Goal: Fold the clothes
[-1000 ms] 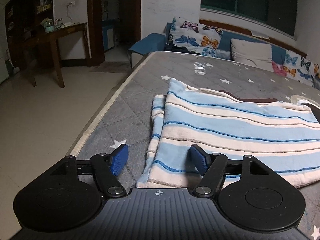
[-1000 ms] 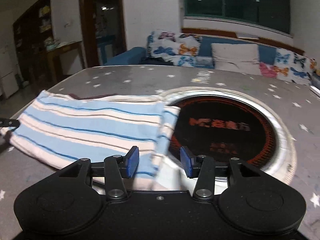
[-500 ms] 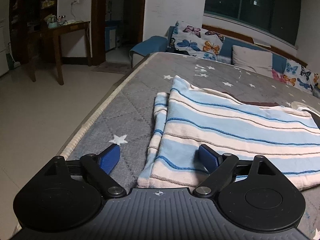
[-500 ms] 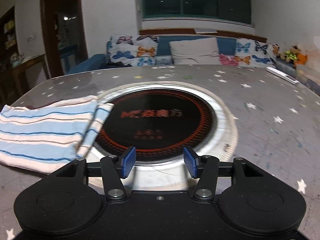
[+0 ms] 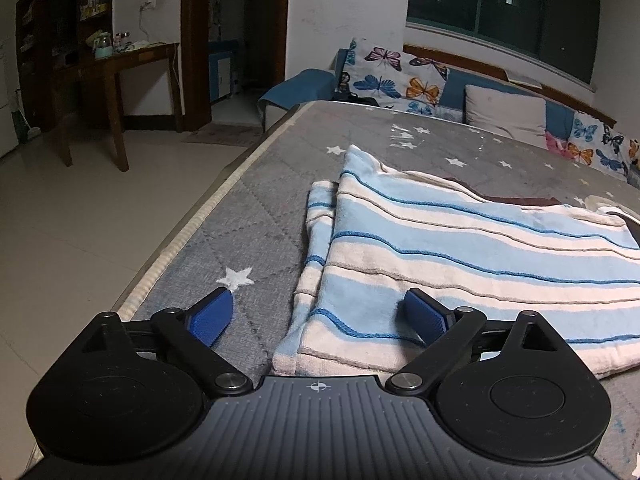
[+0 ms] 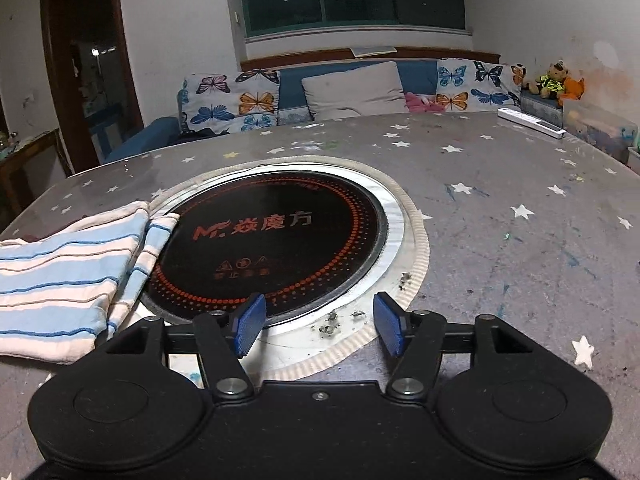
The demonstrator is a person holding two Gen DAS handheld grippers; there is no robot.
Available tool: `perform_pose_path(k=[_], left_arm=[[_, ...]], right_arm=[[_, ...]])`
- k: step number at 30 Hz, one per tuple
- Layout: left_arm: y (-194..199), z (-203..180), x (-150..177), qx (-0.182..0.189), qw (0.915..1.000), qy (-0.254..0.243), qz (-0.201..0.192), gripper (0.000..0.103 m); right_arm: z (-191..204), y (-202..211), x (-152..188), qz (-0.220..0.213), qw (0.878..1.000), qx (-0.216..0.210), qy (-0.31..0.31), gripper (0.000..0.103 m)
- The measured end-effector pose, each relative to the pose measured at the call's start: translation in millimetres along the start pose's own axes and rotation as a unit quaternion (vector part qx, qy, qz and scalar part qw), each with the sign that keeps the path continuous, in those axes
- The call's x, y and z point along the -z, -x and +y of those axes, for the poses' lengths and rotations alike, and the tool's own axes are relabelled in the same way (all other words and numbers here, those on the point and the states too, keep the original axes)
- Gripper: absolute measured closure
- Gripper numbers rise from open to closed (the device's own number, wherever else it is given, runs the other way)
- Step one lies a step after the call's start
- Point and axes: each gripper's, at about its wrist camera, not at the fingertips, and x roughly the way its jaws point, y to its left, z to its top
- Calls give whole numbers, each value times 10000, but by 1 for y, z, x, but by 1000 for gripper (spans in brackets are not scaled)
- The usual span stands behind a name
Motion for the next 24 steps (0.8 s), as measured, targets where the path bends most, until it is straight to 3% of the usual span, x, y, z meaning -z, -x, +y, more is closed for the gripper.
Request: perform_pose_path(k=[24], left_arm=[[-6,9,3,-4,10000,1,-11,7]], right_arm=[[14,-5,0,179,9986,188,463,22]])
